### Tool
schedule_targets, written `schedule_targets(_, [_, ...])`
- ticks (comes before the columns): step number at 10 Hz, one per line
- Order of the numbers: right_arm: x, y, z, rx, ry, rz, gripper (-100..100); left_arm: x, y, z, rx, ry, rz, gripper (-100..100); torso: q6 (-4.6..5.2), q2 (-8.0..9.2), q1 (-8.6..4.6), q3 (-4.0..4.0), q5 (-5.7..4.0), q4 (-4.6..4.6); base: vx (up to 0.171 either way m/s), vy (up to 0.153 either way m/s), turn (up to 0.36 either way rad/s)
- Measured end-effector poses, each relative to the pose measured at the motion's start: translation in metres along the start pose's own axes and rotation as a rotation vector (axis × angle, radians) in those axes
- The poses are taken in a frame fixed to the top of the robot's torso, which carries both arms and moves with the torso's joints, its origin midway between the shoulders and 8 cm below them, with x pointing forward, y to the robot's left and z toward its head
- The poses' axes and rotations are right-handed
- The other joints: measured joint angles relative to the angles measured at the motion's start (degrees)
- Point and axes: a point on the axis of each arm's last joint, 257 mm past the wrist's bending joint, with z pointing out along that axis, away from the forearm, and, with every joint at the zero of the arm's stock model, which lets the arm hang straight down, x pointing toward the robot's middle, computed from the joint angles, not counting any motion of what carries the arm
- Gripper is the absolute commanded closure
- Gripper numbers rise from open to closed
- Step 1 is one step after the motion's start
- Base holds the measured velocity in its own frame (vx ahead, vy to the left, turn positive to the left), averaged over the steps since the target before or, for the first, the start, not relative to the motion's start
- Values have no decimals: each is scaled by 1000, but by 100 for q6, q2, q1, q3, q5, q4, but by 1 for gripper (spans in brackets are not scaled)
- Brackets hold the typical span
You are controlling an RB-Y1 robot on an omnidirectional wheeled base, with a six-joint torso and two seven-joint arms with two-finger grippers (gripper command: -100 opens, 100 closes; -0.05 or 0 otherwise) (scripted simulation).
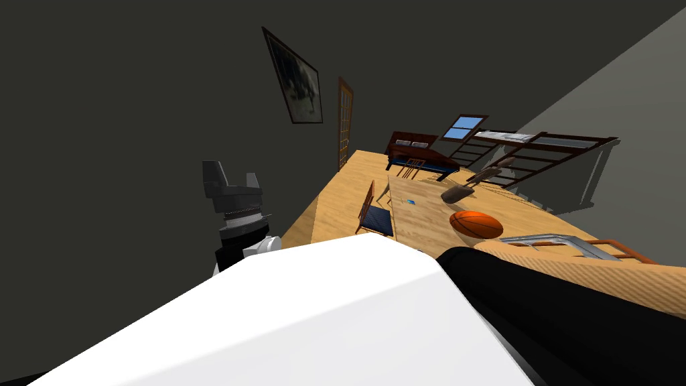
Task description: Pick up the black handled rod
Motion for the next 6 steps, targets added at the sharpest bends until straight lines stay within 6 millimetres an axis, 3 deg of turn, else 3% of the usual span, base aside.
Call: schedule_targets(6, [7,-13,7,6,1,16,-100,0,0,0,0,0,0,0,-1,0,0,0,0,0,7,17,33])
